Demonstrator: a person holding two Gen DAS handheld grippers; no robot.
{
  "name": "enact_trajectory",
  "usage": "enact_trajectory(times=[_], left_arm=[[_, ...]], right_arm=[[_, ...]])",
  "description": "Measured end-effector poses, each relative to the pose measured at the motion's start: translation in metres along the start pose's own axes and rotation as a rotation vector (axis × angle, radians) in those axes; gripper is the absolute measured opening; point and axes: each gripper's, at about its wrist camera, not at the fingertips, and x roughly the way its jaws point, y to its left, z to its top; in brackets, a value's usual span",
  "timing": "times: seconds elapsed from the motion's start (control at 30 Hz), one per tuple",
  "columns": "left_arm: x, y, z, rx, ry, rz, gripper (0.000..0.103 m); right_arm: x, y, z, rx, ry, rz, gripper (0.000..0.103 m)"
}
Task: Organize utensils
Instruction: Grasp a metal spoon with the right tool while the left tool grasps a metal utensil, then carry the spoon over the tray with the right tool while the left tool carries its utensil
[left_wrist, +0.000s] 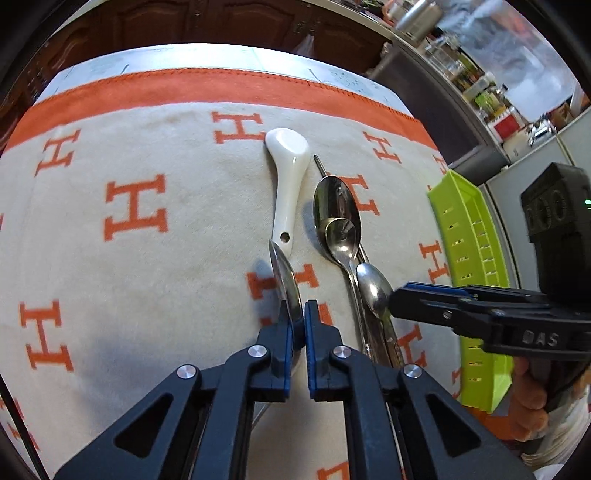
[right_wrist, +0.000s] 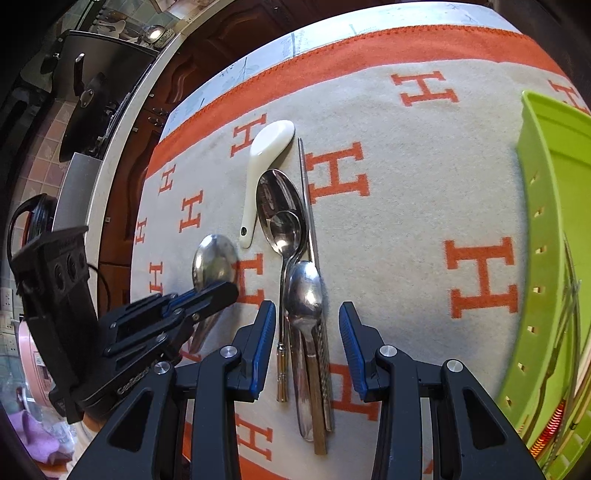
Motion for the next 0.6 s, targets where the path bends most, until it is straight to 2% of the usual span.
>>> enact_trajectory(times=[0.13, 0.27, 0.33, 0.4, 0.6], left_arm=[[-0.012, 0.005, -0.012, -0.034, -0.018, -0.049, 0.004], [-0.015, 0.008, -0.021, -0.07, -0.019, -0.086, 0.004], [-0.014, 0.009, -0.025, -0.08, -0.013, -0.094, 0.004], [-0.011, 0.01, -0.029, -0.089, -0.006, -0.098, 0.004], [-0.007, 0.007, -0.036, -0.109, -0.004, -0.119, 0.004]], right_arm=[[0.01, 0.003, 0.002, -0.002, 0.005, -0.012, 0.037], [0.019, 0.009, 0.003, -0.025, -0.005, -0.03, 0.022], [0.019, 0.013, 0.002, -0.038, -0.021, -0.045, 0.02], [0.015, 0.02, -0.001, -0.073, -0.055, -0.063, 0.011], [0.006, 0.034, -0.011, -0.119, -0.088, -0.058, 0.004]])
